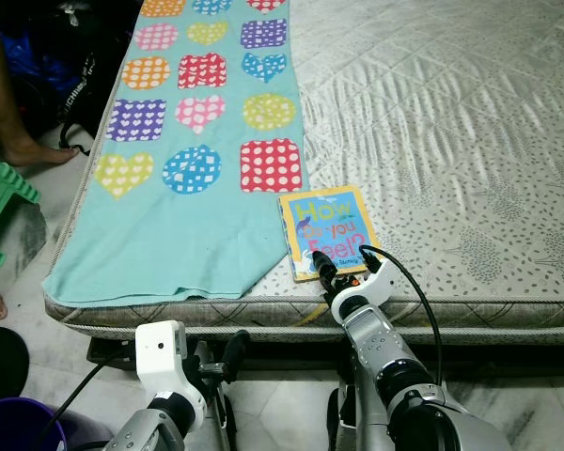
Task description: Clean up the room
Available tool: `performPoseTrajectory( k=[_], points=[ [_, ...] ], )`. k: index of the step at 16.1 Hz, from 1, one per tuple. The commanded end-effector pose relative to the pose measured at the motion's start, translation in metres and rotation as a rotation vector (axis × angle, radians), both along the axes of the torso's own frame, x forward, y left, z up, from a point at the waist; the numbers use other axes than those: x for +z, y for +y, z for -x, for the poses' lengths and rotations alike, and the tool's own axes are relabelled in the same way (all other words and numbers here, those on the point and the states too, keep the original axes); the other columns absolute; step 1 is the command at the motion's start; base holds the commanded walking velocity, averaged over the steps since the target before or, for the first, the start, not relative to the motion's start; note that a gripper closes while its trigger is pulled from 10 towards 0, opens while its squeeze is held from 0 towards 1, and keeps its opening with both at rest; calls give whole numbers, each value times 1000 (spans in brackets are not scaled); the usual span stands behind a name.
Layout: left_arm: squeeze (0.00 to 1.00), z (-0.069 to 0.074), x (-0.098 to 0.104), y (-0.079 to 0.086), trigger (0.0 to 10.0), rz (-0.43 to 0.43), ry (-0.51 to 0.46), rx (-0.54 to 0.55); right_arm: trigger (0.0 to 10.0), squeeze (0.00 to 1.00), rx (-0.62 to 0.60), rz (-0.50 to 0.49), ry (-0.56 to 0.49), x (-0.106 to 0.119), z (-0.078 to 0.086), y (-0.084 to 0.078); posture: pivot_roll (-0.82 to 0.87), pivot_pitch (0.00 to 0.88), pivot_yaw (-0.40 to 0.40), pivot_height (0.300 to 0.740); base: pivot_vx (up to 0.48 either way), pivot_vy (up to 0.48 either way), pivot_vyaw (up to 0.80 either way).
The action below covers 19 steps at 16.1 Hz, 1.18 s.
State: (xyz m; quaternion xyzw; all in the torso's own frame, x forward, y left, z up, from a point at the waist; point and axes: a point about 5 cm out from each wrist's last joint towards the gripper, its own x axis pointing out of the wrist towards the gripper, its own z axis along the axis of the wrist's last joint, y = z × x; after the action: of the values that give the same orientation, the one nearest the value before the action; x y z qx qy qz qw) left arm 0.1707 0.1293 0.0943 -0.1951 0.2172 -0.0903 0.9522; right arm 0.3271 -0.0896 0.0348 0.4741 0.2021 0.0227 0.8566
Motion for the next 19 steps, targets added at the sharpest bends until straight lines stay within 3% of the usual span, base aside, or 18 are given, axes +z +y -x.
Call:
performPoseTrajectory(
  k=[1,2,3,4,5,10,19],
  points=[
    [0,3,-4,3,10000,-14,31,12,10000,0,252,-286,94,6,46,132,196,243,71,590,0,0,0],
    [0,3,-4,3,10000,-13,31,11,10000,0,266,-284,94,7,47,135,194,242,71,590,0,0,0],
    [0,3,-4,2,10000,-13,31,11,8745,0,277,-282,99,6,50,138,195,242,69,590,0,0,0],
    [0,3,-4,2,10000,-13,31,11,2471,0,287,-278,105,5,54,142,195,242,69,590,0,0,0],
    [0,2,-4,2,10000,-13,31,11,0,0,298,-282,113,5,58,146,195,241,69,590,0,0,0],
    [0,2,-5,1,10000,-12,31,8,0,0,334,-282,124,5,69,161,192,240,69,590,0,0,0],
    [0,2,-5,1,10000,-12,31,8,0,0,334,-282,124,5,69,161,192,240,69,590,0,0,0]
  ],
)
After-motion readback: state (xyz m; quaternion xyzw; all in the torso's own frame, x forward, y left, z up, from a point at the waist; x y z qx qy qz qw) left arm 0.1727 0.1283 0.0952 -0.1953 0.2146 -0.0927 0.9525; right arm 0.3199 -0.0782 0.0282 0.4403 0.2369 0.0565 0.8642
